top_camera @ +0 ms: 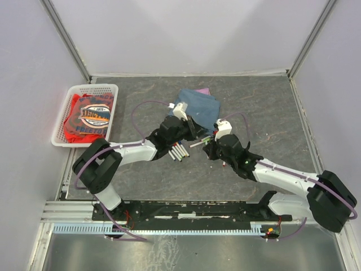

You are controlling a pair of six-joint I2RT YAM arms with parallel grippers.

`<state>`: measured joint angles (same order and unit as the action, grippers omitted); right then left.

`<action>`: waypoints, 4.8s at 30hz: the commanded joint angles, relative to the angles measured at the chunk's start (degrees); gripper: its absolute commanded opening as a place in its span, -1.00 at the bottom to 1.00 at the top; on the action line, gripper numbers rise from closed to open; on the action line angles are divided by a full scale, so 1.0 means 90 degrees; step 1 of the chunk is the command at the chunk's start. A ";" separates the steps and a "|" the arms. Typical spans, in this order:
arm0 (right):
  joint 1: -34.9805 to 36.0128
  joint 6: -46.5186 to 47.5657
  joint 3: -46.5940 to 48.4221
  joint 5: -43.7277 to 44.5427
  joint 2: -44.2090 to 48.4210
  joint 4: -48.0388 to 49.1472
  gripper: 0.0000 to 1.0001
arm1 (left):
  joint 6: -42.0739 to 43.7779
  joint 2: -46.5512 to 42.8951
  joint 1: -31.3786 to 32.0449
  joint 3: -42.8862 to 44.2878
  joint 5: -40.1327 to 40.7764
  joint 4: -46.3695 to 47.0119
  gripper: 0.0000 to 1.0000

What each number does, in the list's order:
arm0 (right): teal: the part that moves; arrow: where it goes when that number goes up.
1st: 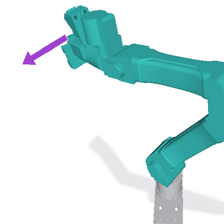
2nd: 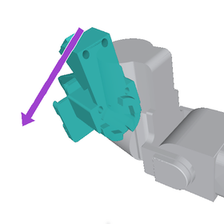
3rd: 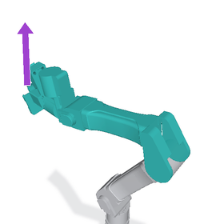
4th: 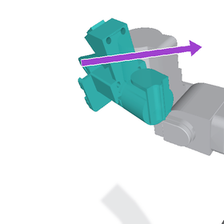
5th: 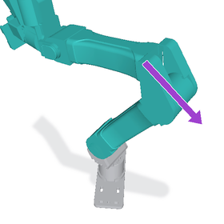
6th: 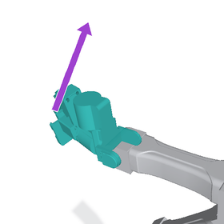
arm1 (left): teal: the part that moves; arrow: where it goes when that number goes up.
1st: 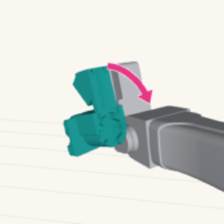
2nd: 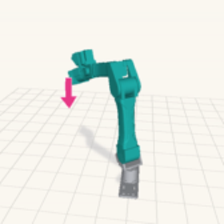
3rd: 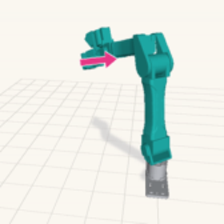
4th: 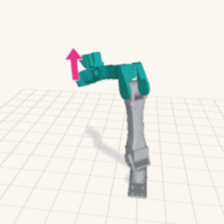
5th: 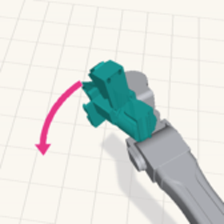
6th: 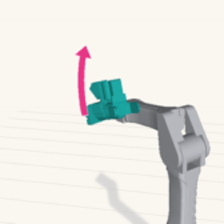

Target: Open the pen caps

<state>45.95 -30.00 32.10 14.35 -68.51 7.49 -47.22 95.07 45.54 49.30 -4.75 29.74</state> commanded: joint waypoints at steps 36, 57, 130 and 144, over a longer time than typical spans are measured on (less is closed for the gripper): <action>-0.0721 -0.1371 0.1046 0.1121 -0.1555 -0.1980 -0.87 | 0.0598 -0.1942 -0.1650 -0.2073 0.3470 -0.2194 -0.84; -0.0821 -0.1509 0.1006 0.1538 -0.2058 -0.2282 -0.54 | 0.0715 -0.1330 -0.1880 -0.2042 0.3215 -0.1717 -0.54; -0.1232 -0.1451 0.0835 0.0510 -0.0032 -0.2111 -0.23 | 0.4973 0.1212 0.0271 0.1004 0.0934 -0.2234 0.12; -0.1297 -0.1440 0.0805 0.0456 0.0070 -0.2139 -0.23 | 0.5066 0.1604 0.0562 0.1056 0.1173 -0.2509 -0.10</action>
<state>34.65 -43.62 39.66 18.17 -70.00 -13.74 -5.02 107.46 49.21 57.63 4.27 8.29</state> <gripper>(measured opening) 0.385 0.464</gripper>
